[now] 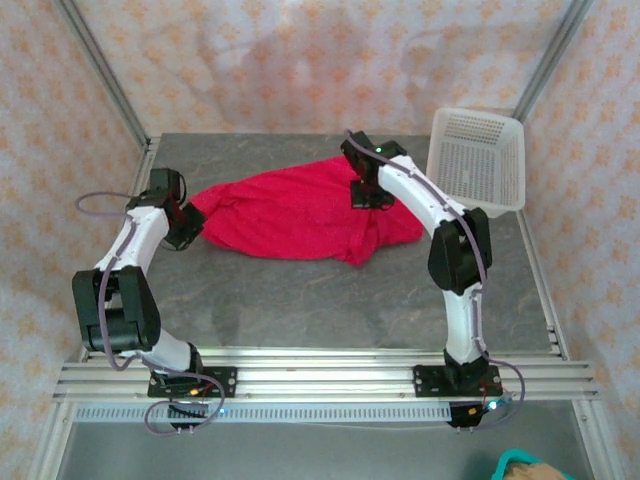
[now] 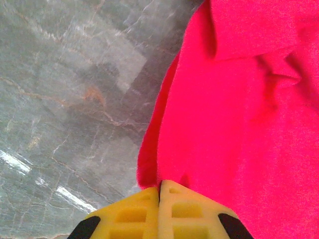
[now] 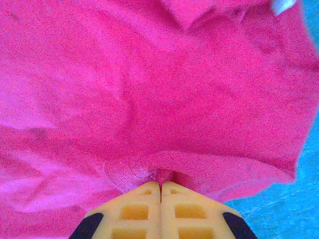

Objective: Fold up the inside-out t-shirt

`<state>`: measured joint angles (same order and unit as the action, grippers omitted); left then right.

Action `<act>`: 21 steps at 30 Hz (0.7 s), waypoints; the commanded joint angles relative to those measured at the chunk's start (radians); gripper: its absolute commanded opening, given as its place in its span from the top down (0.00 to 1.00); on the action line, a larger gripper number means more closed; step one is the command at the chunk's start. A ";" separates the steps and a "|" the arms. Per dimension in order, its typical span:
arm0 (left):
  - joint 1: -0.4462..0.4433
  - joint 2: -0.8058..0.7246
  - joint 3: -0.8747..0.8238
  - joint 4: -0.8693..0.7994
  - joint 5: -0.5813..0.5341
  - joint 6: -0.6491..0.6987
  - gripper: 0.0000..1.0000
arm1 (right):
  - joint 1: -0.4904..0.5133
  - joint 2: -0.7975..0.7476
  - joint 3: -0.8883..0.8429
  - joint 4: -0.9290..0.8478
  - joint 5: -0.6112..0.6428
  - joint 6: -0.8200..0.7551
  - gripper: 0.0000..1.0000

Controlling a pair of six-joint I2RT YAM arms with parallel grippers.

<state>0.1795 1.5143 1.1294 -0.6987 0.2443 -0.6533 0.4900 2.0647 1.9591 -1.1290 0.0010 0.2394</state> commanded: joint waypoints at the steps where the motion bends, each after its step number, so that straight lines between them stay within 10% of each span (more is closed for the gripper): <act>1: 0.011 -0.053 0.081 -0.076 -0.043 0.021 1.00 | 0.001 -0.069 0.118 -0.138 0.078 -0.031 1.00; 21: 0.017 -0.060 0.177 -0.124 -0.001 0.033 1.00 | -0.035 -0.078 0.105 -0.128 0.002 -0.051 1.00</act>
<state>0.1799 1.4490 1.2366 -0.7681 0.2375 -0.6456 0.4786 2.0598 1.9751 -1.2243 -0.0650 0.1967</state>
